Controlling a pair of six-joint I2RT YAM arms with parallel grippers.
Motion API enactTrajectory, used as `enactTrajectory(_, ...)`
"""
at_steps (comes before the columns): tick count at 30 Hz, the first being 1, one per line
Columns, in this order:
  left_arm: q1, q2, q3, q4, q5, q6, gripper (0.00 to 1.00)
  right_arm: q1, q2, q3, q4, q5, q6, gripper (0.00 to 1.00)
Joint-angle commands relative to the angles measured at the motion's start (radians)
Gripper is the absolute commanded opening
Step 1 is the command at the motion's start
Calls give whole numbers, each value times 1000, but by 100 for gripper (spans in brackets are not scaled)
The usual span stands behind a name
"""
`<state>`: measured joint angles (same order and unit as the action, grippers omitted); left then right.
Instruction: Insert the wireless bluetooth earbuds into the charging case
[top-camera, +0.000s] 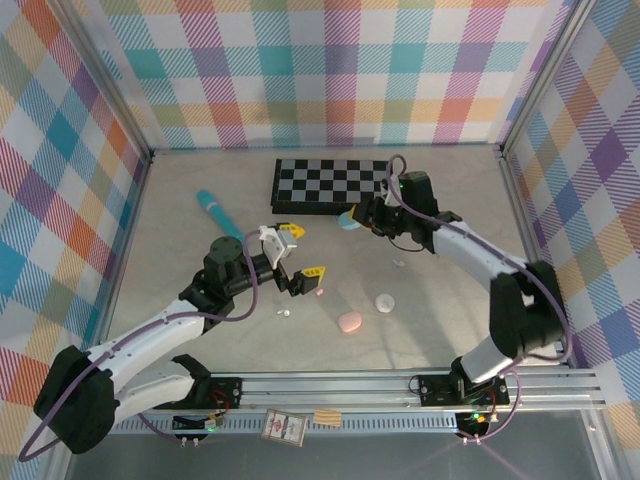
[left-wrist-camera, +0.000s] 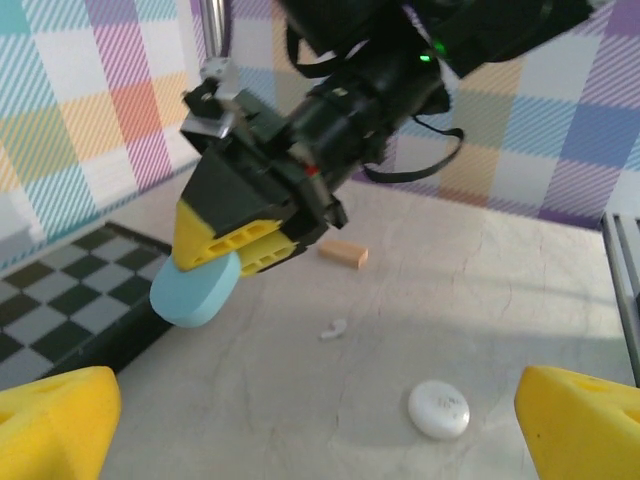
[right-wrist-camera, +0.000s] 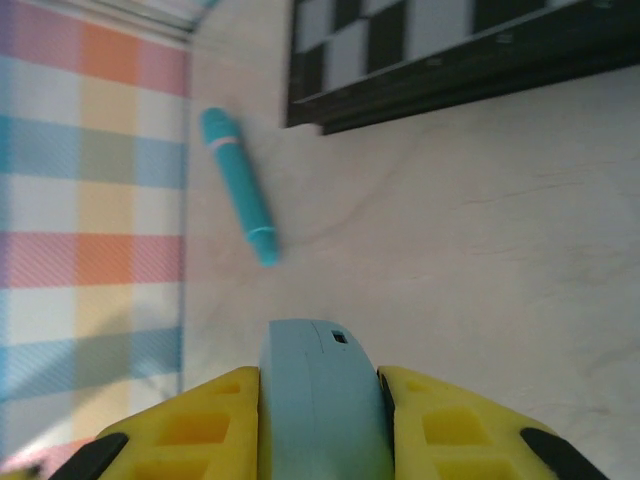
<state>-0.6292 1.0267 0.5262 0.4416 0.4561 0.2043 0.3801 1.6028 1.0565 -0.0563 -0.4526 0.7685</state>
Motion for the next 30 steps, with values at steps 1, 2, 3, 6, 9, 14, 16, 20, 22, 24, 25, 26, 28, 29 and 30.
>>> enactTrajectory(1,-56,-17,-34,-123,-104,32,100,-5,88,54,-5,52,-41,25)
enactTrajectory(2,-72,-16,-38,-126,-118,28,100,-6,117,60,3,54,-36,25)
enactTrajectory(3,-93,-11,-47,-126,-134,23,100,-7,154,69,11,56,-32,25)
enactTrajectory(6,-161,10,-62,-117,-208,5,100,-7,230,90,16,61,-25,26)
enactTrajectory(9,-230,48,-71,-94,-286,-29,100,-7,280,98,20,73,-21,28)
enactTrajectory(14,-341,160,-70,-50,-379,-43,100,-10,305,99,1,108,-42,39)
enactTrajectory(16,-382,220,-59,-31,-420,-39,100,-13,288,100,-17,130,-64,47)
enactTrajectory(20,-430,334,-44,38,-475,-65,100,-21,239,106,-69,172,-113,62)
enactTrajectory(22,-454,387,-35,69,-511,-72,100,-26,202,103,-107,200,-140,69)
enactTrajectory(24,-463,439,-25,90,-517,-71,100,-30,156,83,-128,223,-156,74)
enactTrajectory(25,-466,464,-22,108,-512,-70,100,-32,129,67,-132,235,-162,76)
enactTrajectory(26,-467,486,-19,118,-508,-66,100,-34,107,54,-139,245,-167,77)
enactTrajectory(28,-473,530,-7,131,-501,-51,99,-37,57,24,-149,258,-176,78)
enactTrajectory(29,-474,548,-1,132,-499,-46,98,-38,37,12,-153,263,-178,78)
enactTrajectory(30,-475,567,5,138,-492,-42,97,-40,17,-3,-156,268,-180,78)
